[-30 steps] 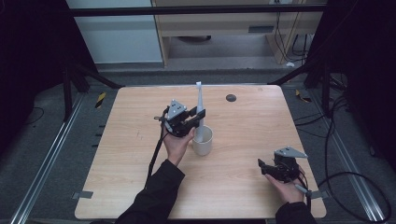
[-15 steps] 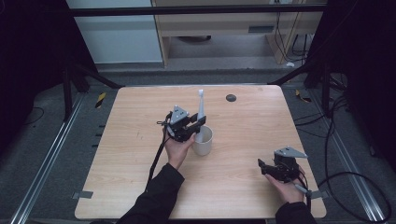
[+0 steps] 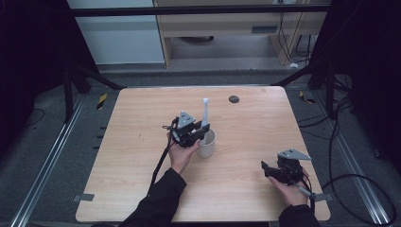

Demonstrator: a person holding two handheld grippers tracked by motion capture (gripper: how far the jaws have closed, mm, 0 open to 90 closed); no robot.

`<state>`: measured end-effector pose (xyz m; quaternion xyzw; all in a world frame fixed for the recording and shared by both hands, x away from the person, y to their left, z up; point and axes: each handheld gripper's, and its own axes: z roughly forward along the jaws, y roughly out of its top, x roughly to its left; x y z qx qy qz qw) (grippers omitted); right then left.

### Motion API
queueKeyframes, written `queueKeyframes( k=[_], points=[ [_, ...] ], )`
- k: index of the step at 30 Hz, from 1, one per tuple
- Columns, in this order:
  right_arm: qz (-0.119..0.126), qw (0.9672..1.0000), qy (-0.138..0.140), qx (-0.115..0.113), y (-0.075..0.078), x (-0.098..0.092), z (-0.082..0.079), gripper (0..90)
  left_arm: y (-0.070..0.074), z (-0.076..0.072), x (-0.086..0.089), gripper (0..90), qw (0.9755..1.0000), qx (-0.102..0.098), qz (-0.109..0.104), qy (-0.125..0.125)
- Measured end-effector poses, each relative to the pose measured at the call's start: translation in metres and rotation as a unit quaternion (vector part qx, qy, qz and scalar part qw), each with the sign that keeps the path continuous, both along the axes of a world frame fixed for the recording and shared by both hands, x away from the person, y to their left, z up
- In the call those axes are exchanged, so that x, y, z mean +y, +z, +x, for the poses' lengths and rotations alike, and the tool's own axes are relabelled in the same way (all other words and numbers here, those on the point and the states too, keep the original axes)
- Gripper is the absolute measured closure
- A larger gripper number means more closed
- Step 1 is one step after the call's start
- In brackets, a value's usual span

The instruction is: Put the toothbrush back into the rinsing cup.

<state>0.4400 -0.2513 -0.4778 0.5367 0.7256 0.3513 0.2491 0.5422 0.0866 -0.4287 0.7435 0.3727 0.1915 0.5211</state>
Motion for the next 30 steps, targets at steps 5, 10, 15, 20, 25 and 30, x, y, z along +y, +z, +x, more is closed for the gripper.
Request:
queueKeyframes(
  k=[5,10,15,20,25,30],
  points=[
    [0.0,1.0,0.0,0.0,0.0,0.0,0.0,30.2,-0.004,-0.001,-0.001,66.8,1.0,-0.001,0.007,-0.001],
    [0.0,1.0,0.0,0.0,0.0,0.0,0.0,30.1,-0.003,-0.003,-0.001,66.5,0.9999,-0.002,0.01,-0.004],
    [0.001,1.0,-0.002,0.0,0.0,0.001,0.0,30.1,-0.003,-0.003,-0.001,65.7,0.9999,-0.002,0.015,-0.004],
    [0.001,1.0,0.0,-0.001,0.0,0.001,0.0,30.1,-0.003,-0.004,-0.002,63.6,0.9997,0.0,0.026,-0.003],
    [0.001,1.0,0.0,-0.002,0.001,0.001,-0.001,30.0,-0.002,-0.005,-0.002,63.7,0.9994,0.004,0.033,-0.007],
    [0.003,1.0,-0.002,-0.002,0.001,0.0,-0.001,30.0,0.003,-0.01,0.001,61.7,0.999,0.0,0.044,-0.009]
  ],
)
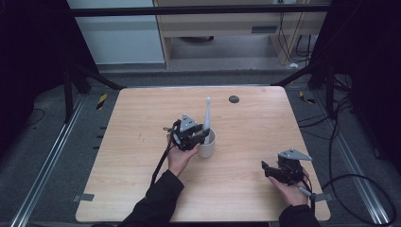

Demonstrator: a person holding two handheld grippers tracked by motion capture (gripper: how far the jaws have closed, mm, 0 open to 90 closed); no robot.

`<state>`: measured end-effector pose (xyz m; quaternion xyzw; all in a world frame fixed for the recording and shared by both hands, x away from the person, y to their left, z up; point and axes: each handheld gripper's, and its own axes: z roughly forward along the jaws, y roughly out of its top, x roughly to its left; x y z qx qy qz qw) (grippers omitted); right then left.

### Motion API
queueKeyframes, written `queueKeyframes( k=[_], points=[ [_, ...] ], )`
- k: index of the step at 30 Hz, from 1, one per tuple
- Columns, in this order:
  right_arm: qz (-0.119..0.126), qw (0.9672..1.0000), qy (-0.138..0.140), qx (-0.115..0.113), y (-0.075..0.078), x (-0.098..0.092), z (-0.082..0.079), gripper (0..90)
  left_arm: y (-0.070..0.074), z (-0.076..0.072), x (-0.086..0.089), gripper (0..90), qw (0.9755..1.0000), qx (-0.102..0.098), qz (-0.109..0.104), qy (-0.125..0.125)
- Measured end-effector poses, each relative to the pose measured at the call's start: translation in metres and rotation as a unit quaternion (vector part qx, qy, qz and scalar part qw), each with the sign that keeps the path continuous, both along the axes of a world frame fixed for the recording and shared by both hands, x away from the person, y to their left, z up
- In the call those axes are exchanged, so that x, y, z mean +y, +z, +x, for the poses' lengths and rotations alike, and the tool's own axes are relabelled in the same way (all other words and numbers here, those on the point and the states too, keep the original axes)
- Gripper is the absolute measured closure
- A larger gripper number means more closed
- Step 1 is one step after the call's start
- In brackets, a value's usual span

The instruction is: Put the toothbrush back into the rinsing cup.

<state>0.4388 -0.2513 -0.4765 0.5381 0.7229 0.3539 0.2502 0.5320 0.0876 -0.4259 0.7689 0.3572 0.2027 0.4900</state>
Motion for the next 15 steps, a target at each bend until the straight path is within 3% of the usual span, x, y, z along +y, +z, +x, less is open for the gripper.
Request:
queueKeyframes(
  k=[7,15],
  points=[
    [0.002,1.0,0.0,-0.001,0.001,0.0,-0.001,29.8,0.013,-0.01,0.012,53.2,0.9998,-0.002,0.018,-0.001],
    [0.003,1.0,-0.005,-0.005,0.001,-0.003,-0.003,29.0,0.023,-0.022,0.045,40.4,0.9993,0.018,0.028,0.017]
  ],
)
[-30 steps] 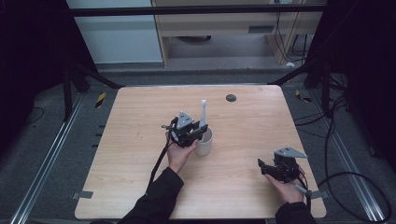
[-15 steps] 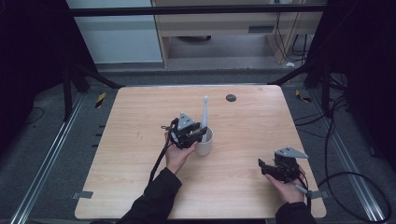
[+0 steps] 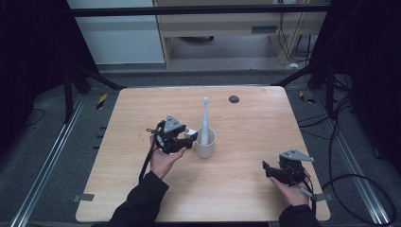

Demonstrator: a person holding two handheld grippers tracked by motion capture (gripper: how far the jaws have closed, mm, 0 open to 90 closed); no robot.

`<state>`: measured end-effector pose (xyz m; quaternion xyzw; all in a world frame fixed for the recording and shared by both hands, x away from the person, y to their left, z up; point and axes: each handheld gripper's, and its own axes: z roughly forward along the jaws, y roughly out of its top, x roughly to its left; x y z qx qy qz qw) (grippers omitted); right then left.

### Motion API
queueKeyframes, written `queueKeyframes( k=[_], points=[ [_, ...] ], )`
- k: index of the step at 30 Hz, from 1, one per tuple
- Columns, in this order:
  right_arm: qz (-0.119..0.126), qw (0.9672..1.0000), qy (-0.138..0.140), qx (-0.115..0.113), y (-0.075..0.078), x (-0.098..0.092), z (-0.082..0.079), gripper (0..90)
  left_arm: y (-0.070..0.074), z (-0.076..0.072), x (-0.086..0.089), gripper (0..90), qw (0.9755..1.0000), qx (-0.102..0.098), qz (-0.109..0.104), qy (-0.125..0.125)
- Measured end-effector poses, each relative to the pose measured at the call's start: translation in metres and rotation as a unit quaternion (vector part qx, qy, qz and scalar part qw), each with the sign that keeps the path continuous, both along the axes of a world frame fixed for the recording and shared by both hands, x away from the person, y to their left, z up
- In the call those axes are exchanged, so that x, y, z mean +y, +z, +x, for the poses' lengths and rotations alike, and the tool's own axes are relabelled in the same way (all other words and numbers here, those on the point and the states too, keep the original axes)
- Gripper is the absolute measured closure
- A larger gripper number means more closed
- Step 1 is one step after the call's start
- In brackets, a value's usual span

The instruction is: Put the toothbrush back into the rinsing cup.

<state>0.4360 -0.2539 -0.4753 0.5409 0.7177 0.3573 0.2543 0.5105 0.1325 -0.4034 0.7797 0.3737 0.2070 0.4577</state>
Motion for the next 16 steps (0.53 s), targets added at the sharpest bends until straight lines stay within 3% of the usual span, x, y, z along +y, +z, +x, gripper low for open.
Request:
queueKeyframes(
  k=[4,10,11,13,16],
  points=[
    [0.002,1.0,-0.002,-0.001,0.0,0.0,-0.001,28.1,-0.006,-0.01,0.019,35.5,0.9999,-0.002,0.016,0.003],
    [0.005,1.0,-0.006,0.001,0.0,-0.003,-0.002,26.9,-0.025,-0.027,0.054,32.7,0.9989,0.018,0.041,0.017],
    [0.005,1.0,-0.006,0.001,0.0,-0.003,-0.002,26.9,-0.025,-0.027,0.054,32.2,0.9989,0.018,0.041,0.017],
    [0.006,1.0,-0.006,0.0,-0.001,-0.003,-0.002,25.9,-0.036,-0.035,0.075,31.6,0.9981,0.027,0.042,0.035],
    [0.003,1.0,-0.006,-0.001,-0.001,-0.003,-0.001,25.0,-0.042,-0.038,0.088,31.1,0.9974,0.034,0.042,0.047]
  ],
)
